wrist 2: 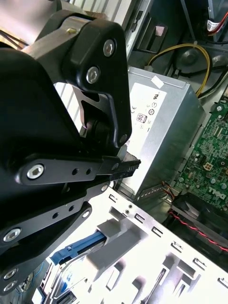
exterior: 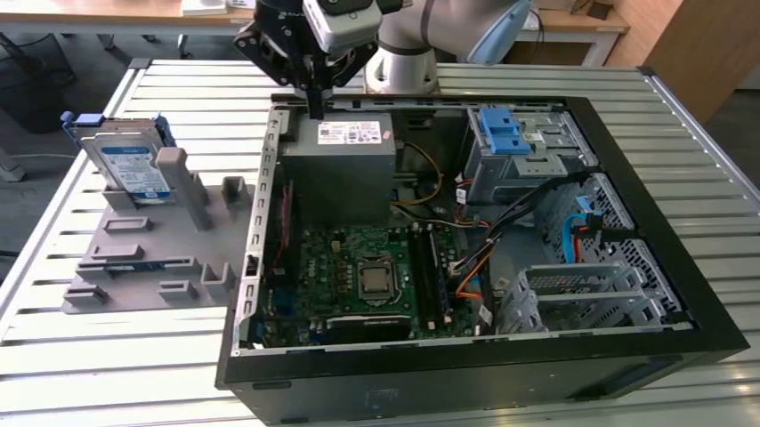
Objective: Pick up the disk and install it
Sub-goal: 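Reach for the disk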
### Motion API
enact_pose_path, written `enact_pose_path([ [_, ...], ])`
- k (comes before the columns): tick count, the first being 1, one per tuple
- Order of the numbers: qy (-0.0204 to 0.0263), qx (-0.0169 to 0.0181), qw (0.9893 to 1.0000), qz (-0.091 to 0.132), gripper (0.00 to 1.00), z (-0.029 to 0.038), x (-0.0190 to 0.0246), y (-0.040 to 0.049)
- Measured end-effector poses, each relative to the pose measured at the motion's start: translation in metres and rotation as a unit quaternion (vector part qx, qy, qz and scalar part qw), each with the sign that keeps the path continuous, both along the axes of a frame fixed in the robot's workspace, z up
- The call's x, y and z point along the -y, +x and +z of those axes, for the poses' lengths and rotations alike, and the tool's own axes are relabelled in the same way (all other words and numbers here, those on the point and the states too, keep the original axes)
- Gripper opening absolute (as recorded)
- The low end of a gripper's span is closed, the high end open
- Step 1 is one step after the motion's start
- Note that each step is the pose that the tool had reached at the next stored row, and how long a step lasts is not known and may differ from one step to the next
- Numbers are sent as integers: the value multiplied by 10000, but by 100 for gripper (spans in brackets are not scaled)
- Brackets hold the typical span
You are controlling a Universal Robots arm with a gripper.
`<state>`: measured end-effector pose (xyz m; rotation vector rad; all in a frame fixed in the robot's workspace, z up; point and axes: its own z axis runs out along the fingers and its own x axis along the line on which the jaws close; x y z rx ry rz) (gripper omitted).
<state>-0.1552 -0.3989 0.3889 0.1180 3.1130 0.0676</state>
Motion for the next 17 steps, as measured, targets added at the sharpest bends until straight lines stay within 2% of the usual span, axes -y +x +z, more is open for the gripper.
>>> enact_pose_path([
  [17,0,-2,10000,0,11,-16,0,-38],
])
